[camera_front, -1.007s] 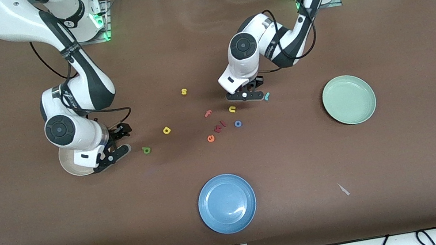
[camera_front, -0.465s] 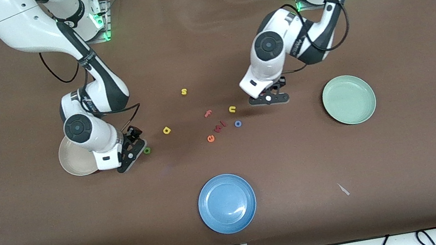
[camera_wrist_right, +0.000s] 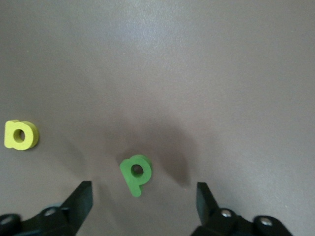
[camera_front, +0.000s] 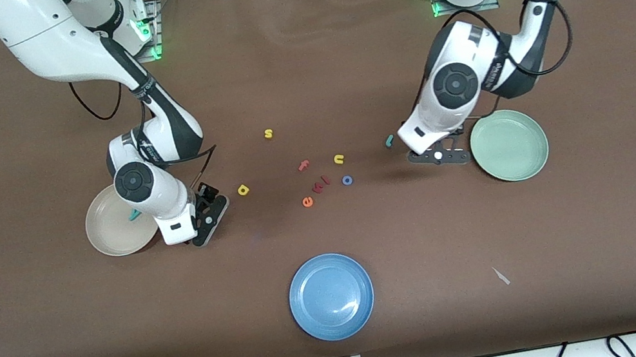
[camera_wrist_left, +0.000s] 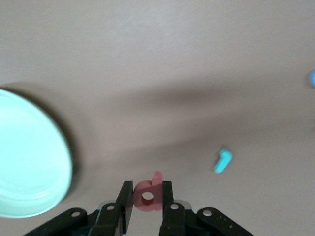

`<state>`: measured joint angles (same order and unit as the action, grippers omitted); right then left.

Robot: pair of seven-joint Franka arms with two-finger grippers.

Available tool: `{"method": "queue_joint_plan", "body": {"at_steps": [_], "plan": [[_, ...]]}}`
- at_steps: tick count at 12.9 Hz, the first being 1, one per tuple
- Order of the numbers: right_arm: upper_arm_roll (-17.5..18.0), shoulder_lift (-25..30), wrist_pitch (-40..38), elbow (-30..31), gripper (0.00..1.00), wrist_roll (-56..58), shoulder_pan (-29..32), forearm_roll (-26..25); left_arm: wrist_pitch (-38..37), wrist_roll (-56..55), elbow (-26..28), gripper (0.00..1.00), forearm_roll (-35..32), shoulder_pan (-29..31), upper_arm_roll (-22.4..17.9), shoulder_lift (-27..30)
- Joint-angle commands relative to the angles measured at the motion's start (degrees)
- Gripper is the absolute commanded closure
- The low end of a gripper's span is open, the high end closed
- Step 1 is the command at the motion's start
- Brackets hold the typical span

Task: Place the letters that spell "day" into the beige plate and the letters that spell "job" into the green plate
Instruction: 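Carry the pink d onto the green plate while the right gripper grasps the green p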

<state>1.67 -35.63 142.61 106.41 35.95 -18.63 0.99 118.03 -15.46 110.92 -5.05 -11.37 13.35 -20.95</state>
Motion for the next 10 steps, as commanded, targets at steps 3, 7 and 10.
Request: {"method": "queue_joint_plan", "body": {"at_steps": [3,7,10], "plan": [[0.09,-1.46,1.79,-1.03,0.26,2.9,-0.44,-0.64,-2.8,14.3,1.05,0.91,-1.99,9.41,0.53,1.0],[0.0,-1.81,1.88,-0.94,0.48,3.16,-1.41,-0.99,-2.02,25.37,1.92,0.91,-1.99,17.85,0.45,-0.5],[0.0,-1.81,1.88,-0.94,0.7,3.86,-1.41,-2.4,-1.06,28.03,2.37,0.91,-1.99,21.46,0.45,-3.21]]}}
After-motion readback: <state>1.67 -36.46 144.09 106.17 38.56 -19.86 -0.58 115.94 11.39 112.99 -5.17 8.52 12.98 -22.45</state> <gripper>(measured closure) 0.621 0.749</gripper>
